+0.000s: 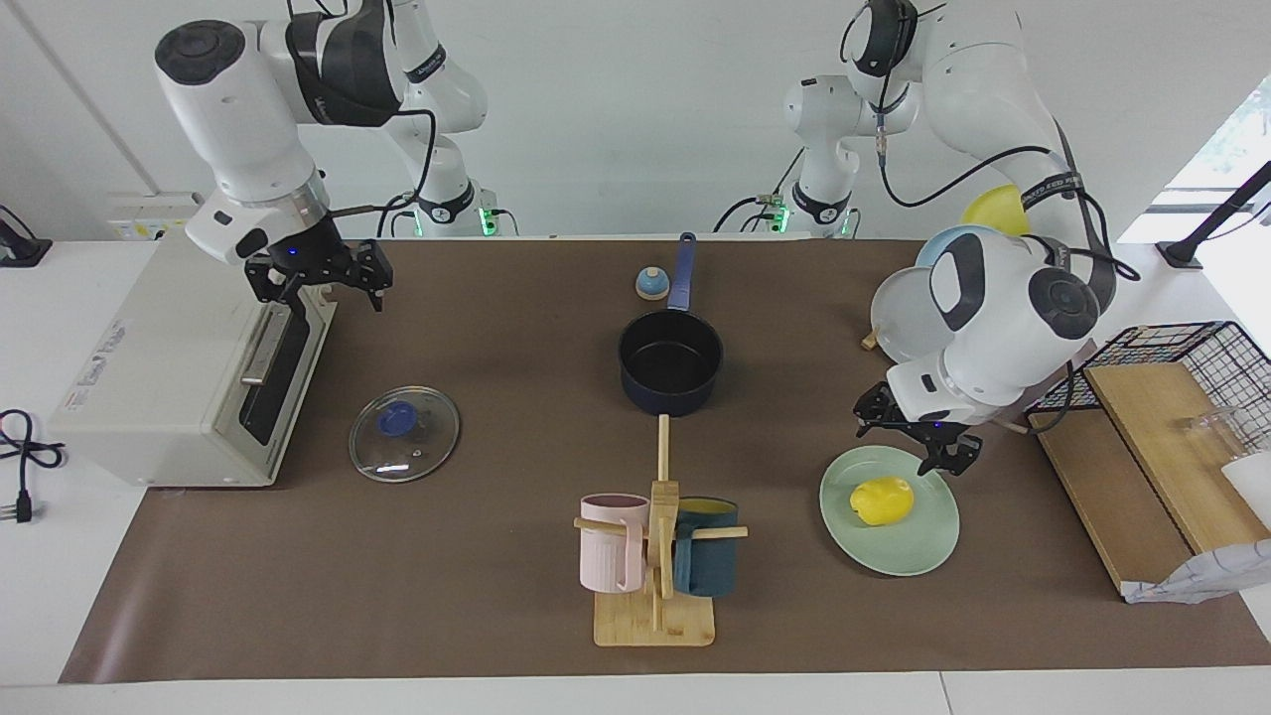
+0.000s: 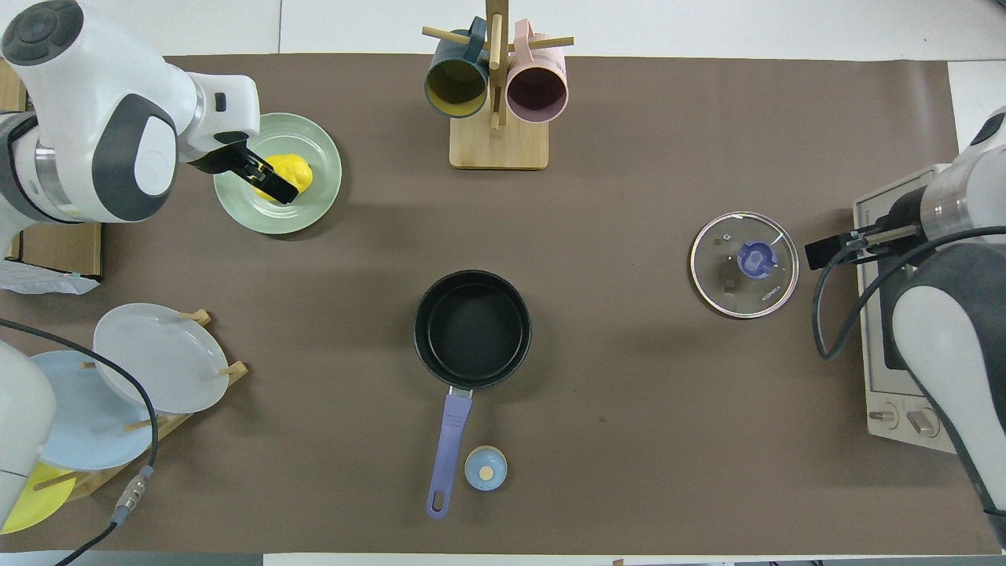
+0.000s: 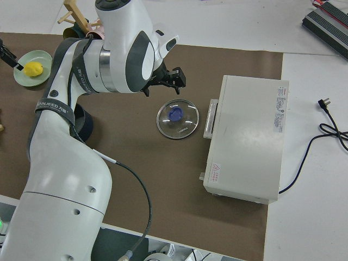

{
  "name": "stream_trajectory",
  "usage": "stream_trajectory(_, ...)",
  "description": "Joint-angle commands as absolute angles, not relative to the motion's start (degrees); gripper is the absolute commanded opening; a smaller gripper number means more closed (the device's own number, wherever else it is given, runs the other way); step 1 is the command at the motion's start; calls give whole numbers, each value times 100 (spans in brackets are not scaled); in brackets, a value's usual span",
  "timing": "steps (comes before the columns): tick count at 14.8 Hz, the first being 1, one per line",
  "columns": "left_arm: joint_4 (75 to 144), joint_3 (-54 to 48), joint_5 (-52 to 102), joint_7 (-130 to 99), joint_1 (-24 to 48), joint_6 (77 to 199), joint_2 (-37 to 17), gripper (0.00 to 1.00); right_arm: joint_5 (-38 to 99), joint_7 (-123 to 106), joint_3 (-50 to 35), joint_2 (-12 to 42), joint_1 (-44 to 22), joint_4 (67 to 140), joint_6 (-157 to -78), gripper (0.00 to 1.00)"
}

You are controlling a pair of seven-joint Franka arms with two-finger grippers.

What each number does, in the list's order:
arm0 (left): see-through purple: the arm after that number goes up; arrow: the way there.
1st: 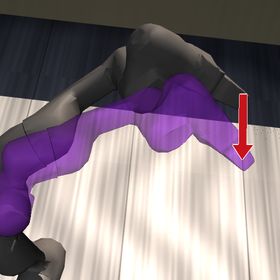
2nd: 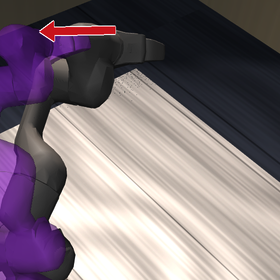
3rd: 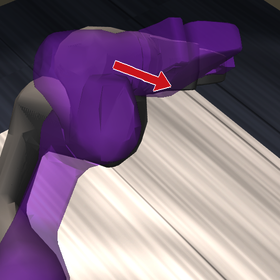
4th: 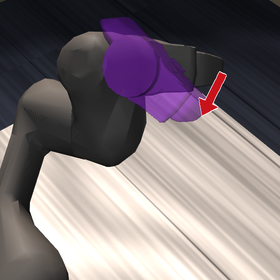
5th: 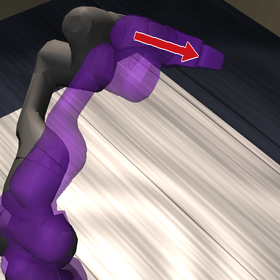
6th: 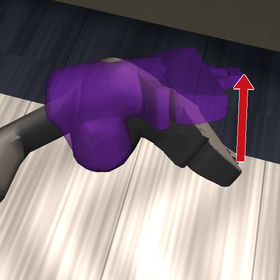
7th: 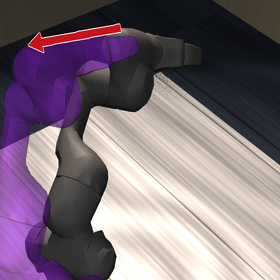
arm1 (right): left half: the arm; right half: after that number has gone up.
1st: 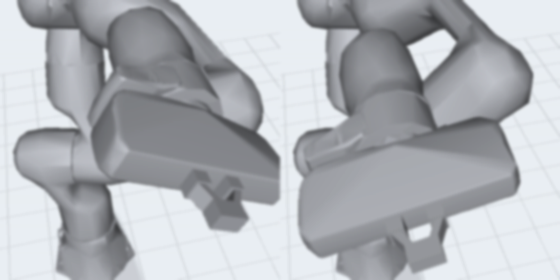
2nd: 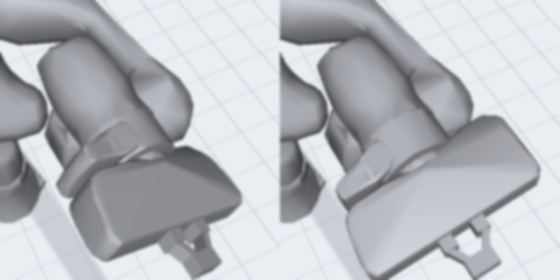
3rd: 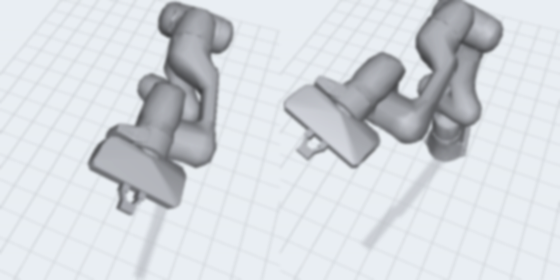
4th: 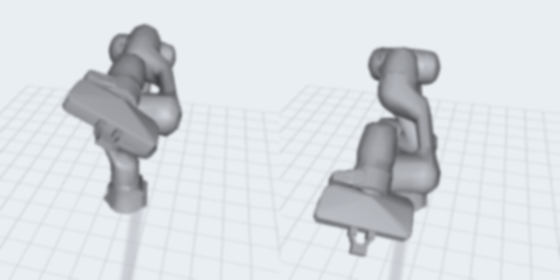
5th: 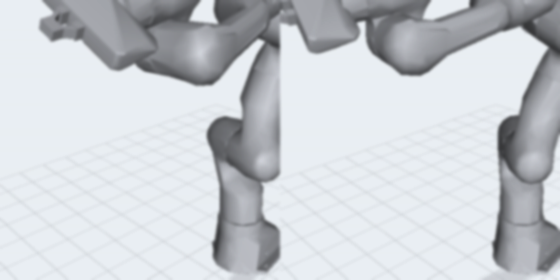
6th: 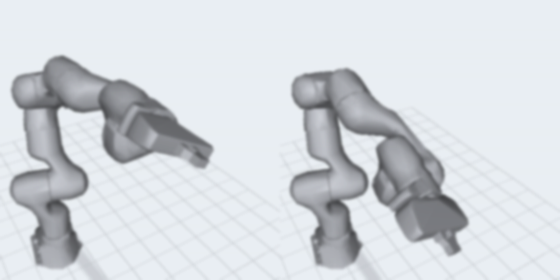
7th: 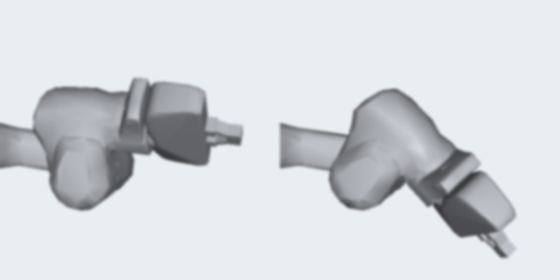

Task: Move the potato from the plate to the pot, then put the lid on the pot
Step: 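Reach the left gripper to the potato while the right gripper reaches the lid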

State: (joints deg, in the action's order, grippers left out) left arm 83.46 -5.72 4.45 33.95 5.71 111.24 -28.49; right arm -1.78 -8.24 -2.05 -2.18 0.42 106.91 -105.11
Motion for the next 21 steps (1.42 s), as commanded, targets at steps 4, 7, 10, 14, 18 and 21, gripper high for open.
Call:
stream_trajectory(4,7497,-545,-26,3788,589,11328,-3691,100,-97,-1239,-228,614,44,11293,-12038,100)
stream_trajectory(7,7121,-589,-35,3788,580,11355,-3954,100,-97,-1230,-229,650,0,11829,-12796,100)
stream_trajectory(10,7110,-571,-218,4085,545,11461,-4017,100,-88,-1187,-229,826,9,11909,-13060,100)
stream_trajectory(14,7329,-571,-343,4122,545,11452,-3955,100,-88,-1221,-229,1001,52,12067,-13306,100)
stream_trajectory(18,7602,-563,-343,4122,598,11496,-3859,100,-88,-1195,-229,1169,97,12067,-13430,100)
stream_trajectory(21,8032,-563,-404,4122,606,11812,-3700,100,-97,-1195,-229,1169,26,12059,-13438,98)
